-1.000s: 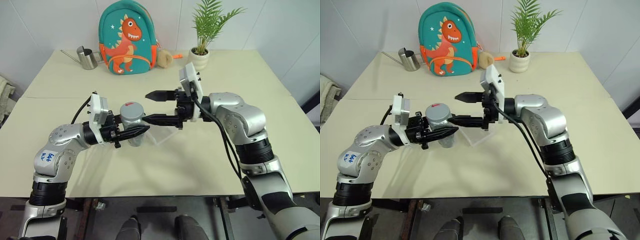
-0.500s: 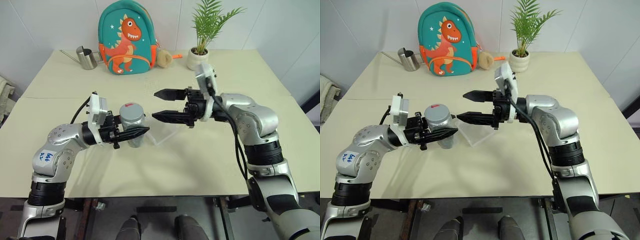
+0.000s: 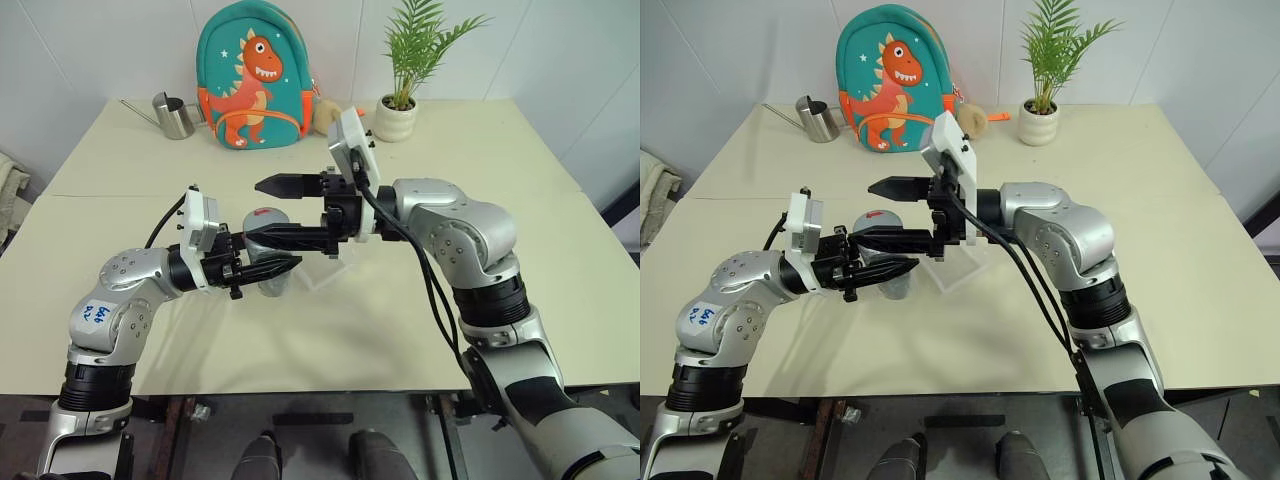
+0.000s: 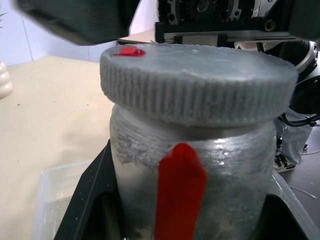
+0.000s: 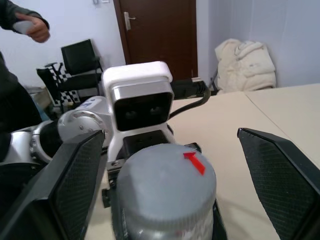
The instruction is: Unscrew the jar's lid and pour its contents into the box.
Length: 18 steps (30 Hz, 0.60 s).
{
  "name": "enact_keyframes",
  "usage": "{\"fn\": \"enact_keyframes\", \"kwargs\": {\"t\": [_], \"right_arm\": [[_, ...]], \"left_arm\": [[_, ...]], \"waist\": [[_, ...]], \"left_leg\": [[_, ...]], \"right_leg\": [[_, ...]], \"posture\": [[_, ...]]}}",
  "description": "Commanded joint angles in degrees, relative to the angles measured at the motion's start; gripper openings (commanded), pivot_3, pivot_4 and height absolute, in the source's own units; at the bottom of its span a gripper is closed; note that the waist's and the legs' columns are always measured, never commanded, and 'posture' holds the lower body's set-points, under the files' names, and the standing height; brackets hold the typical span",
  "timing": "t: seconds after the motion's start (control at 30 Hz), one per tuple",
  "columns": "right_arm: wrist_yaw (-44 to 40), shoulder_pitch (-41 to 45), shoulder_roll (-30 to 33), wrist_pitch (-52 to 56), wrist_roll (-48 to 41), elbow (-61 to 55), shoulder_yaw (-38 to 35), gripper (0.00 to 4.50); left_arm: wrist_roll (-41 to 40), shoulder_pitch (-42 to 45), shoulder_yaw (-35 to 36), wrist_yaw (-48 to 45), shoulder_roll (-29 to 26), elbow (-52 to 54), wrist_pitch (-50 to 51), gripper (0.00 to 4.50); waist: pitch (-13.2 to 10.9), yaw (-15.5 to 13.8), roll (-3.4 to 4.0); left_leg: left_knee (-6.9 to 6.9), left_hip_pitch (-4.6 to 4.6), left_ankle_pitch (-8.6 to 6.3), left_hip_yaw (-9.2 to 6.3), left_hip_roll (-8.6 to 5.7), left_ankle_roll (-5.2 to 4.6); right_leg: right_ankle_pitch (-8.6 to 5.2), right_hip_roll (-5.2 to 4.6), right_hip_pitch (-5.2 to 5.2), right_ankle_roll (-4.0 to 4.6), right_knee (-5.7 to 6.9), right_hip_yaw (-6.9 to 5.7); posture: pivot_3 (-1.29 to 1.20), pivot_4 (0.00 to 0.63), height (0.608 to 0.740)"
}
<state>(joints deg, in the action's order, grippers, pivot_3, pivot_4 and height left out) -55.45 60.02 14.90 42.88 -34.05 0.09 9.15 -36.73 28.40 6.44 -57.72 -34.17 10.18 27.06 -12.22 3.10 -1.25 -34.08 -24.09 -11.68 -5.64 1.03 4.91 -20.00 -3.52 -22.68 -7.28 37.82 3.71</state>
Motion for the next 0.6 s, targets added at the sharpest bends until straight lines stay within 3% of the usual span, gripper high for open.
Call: {"fn": "enact_keyframes", "kwargs": {"t": [0.03, 0.6], "right_arm": [[0.6, 1.8, -1.4, -2.2, 1.9, 0.0, 1.3, 4.47], [-2.1, 0.9, 0.6, -5.2, 4.7, 3.1, 0.2, 4.47]], "left_arm": [[-0.2, 0.9, 0.4, -0.2, 0.1, 0.5, -1.1, 1.98], [-0.6, 0.7, 0.5, -0.2, 0.0, 0.9, -1.1, 1.98]], "waist": [[0.0, 0.0, 0.00], [0.0, 0.0, 0.00]], "left_leg": [[0.00, 0.00, 0.00, 0.00, 0.00, 0.00], [0.00, 0.00, 0.00, 0.00, 0.00, 0.00]], "right_leg": [[0.00, 0.00, 0.00, 0.00, 0.00, 0.00], [0.00, 0.00, 0.00, 0.00, 0.00, 0.00]], "posture": [[0.00, 0.150, 0.740], [0.00, 0.150, 0.740]]}}
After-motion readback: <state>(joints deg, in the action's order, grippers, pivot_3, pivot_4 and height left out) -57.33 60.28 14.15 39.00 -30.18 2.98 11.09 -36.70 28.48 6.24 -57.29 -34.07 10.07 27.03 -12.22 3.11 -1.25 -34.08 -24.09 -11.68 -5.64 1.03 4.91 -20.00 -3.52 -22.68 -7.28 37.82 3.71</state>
